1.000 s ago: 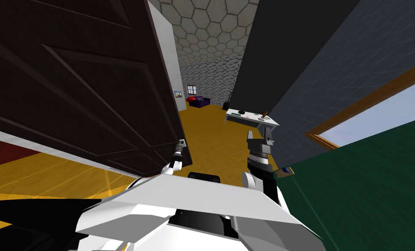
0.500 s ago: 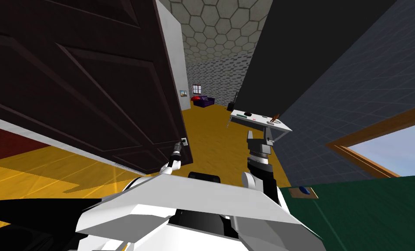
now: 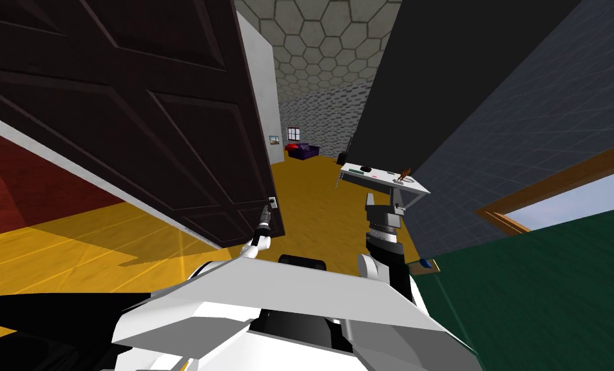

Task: Push the door open

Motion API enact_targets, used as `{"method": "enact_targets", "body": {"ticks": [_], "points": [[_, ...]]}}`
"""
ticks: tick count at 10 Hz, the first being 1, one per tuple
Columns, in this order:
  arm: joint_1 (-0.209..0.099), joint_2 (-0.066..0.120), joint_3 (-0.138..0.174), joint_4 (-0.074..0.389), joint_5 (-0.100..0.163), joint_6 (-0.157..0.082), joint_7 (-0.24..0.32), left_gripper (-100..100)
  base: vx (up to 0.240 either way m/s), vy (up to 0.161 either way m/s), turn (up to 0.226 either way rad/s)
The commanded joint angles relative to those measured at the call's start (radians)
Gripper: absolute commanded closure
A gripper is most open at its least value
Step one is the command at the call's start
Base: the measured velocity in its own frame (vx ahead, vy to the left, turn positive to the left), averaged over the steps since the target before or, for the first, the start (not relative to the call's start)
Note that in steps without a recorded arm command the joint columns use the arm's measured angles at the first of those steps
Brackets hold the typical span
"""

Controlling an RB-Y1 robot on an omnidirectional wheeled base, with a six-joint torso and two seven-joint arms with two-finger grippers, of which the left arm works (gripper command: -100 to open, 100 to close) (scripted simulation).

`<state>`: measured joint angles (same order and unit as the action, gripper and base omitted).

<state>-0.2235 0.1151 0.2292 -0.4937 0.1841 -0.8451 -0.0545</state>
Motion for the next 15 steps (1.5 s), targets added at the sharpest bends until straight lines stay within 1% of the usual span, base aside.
{"method": "enact_targets", "body": {"ticks": [1, 2, 3, 8, 9, 10, 15], "points": [[-0.008, -0.01, 0.002, 0.003, 0.002, 0.002, -0.012, -100, -0.154, -0.141, 0.076], [-0.01, -0.005, 0.002, 0.012, 0.001, -0.003, -0.007, -100, -0.077, -0.066, 0.018], [-0.009, -0.005, 0.005, 0.015, 0.003, -0.01, -0.009, -100, 0.138, 0.018, -0.043], [-0.004, -0.003, 0.012, 0.019, 0.007, -0.023, -0.01, -100, 0.223, 0.069, -0.029], [-0.003, -0.004, 0.011, 0.014, 0.006, -0.02, -0.01, -100, 0.081, 0.034, -0.005], [-0.003, -0.004, 0.011, 0.014, 0.006, -0.02, -0.01, 100, -0.01, -0.006, 0.009], [-0.003, -0.004, 0.011, 0.014, 0.006, -0.02, -0.01, 100, -0.017, -0.007, -0.001]]}}
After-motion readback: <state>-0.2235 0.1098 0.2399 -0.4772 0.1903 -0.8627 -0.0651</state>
